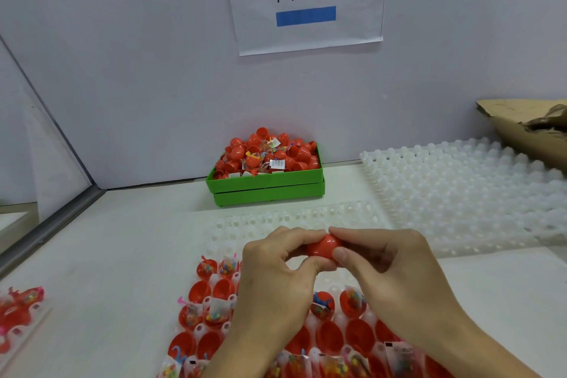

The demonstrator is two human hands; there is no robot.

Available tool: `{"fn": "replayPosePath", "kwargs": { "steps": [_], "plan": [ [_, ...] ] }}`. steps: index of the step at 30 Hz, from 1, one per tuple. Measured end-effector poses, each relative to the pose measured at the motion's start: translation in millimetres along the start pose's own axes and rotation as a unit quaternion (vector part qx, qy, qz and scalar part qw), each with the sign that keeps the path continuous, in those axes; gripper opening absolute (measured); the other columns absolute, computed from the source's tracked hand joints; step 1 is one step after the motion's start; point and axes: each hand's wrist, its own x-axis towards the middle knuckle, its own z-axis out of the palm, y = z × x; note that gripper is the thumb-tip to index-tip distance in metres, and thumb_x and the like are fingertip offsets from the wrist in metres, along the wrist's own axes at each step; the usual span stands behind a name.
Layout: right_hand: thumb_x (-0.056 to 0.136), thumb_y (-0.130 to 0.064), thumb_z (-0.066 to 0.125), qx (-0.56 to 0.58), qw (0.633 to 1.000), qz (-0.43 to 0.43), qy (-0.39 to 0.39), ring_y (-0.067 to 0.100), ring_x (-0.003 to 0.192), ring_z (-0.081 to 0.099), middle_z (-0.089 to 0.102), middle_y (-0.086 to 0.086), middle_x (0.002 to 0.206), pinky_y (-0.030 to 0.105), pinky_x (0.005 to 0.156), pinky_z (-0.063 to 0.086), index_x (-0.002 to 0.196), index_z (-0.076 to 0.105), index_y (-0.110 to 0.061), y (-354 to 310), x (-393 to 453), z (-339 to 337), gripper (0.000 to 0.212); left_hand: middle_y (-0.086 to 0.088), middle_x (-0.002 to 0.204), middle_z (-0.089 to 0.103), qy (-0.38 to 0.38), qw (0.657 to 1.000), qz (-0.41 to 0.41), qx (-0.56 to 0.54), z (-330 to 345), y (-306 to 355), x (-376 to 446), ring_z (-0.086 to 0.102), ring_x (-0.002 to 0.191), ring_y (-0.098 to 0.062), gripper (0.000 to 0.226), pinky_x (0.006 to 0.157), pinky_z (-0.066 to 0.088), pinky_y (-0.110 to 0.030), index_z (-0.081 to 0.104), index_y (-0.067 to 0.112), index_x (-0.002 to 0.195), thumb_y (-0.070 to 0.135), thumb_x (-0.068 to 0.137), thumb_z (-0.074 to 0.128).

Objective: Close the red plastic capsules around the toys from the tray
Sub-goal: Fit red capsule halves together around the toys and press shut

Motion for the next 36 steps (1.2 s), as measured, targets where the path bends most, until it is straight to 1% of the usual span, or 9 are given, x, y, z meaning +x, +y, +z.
{"fn": "replayPosePath", "kwargs": {
  "steps": [3, 7, 12, 15, 17, 20, 27, 32, 36],
  "plan": [
    [0.081, -0.012, 0.075, 0.041, 0.999, 0.022, -0.025, 0.000, 0.081, 0.073, 0.077, -0.013, 0.084, 0.009, 0.070, 0.052, 0.099, 0.077, -0.027, -2, -1, 7, 0.024, 0.016, 0.083, 0.071, 0.022, 0.990, 0.102, 0.098, 2, -3, 1, 0.061, 0.081, 0.001, 0.027, 0.070, 0.044, -0.004, 0.078, 0.023, 0.093, 0.012, 0.068, 0.077],
    [0.074, -0.013, 0.080, 0.038, 0.996, 0.084, -0.014, 0.009, 0.075, 0.073, 0.076, -0.004, 0.077, 0.017, 0.069, 0.054, 0.087, 0.079, -0.020, 3, 5, 14, 0.015, 0.008, 0.082, 0.068, 0.005, 0.970, 0.171, 0.173, 8, -9, 0, 0.052, 0.081, -0.002, 0.023, 0.071, 0.042, -0.010, 0.074, 0.014, 0.090, 0.015, 0.067, 0.075],
    [0.083, -0.006, 0.073, 0.175, 0.978, 0.111, -0.020, 0.022, 0.086, 0.075, 0.078, 0.007, 0.085, 0.028, 0.075, 0.061, 0.089, 0.080, -0.017, 8, 11, 5, 0.014, 0.016, 0.107, 0.067, -0.062, 0.996, -0.012, -0.058, -2, -4, 4, 0.063, 0.106, -0.004, 0.046, 0.085, 0.050, -0.013, 0.073, 0.031, 0.107, 0.041, 0.064, 0.086],
    [0.073, -0.019, 0.075, 0.287, 0.951, 0.106, -0.040, 0.028, 0.093, 0.074, 0.077, 0.015, 0.094, 0.025, 0.076, 0.059, 0.099, 0.078, -0.008, 11, 12, 3, 0.028, 0.012, 0.125, 0.066, -0.115, 0.954, -0.141, -0.239, -8, -5, 8, 0.062, 0.115, -0.004, 0.060, 0.086, 0.053, -0.016, 0.067, 0.029, 0.118, 0.049, 0.065, 0.084],
    [0.070, -0.024, 0.074, 0.299, 0.948, 0.083, -0.071, 0.030, 0.095, 0.074, 0.076, 0.016, 0.097, 0.029, 0.081, 0.059, 0.099, 0.079, -0.011, 11, 11, 5, 0.032, -0.004, 0.115, 0.072, -0.145, 0.916, -0.184, -0.325, -6, -4, 7, 0.069, 0.107, -0.016, 0.060, 0.085, 0.056, -0.026, 0.073, 0.022, 0.111, 0.053, 0.061, 0.086],
    [0.072, -0.017, 0.074, 0.263, 0.960, 0.071, -0.063, 0.030, 0.097, 0.073, 0.076, 0.014, 0.098, 0.039, 0.090, 0.058, 0.099, 0.079, -0.010, 12, 10, 6, 0.028, -0.017, 0.101, 0.074, -0.128, 0.906, -0.184, -0.359, -1, -2, 5, 0.071, 0.102, -0.029, 0.046, 0.084, 0.057, -0.031, 0.076, 0.015, 0.103, 0.043, 0.067, 0.082],
    [0.081, 0.005, 0.069, 0.208, 0.976, 0.058, -0.034, 0.024, 0.097, 0.074, 0.077, 0.009, 0.095, 0.044, 0.094, 0.055, 0.100, 0.077, -0.006, 13, 11, 10, 0.023, -0.011, 0.098, 0.076, -0.088, 0.918, -0.166, -0.349, 4, -3, 2, 0.072, 0.098, -0.027, 0.024, 0.083, 0.058, -0.031, 0.079, 0.020, 0.098, 0.024, 0.074, 0.072],
    [0.074, -0.006, 0.073, 0.222, 0.973, 0.048, -0.051, 0.025, 0.096, 0.074, 0.078, 0.010, 0.095, 0.040, 0.091, 0.058, 0.097, 0.079, -0.011, 14, 13, 8, 0.024, -0.014, 0.099, 0.076, -0.079, 0.915, -0.164, -0.359, 5, -4, 3, 0.072, 0.099, -0.030, 0.028, 0.087, 0.058, -0.037, 0.078, 0.015, 0.099, 0.023, 0.072, 0.076],
    [0.077, -0.019, 0.073, 0.233, 0.967, 0.056, -0.081, 0.026, 0.101, 0.072, 0.077, 0.010, 0.101, 0.038, 0.095, 0.056, 0.103, 0.078, -0.015, 17, 16, 6, 0.027, -0.015, 0.101, 0.074, -0.089, 0.880, -0.208, -0.418, 7, -2, 6, 0.071, 0.097, -0.023, 0.031, 0.083, 0.059, -0.031, 0.075, 0.005, 0.098, 0.022, 0.073, 0.068]
  ]
}}
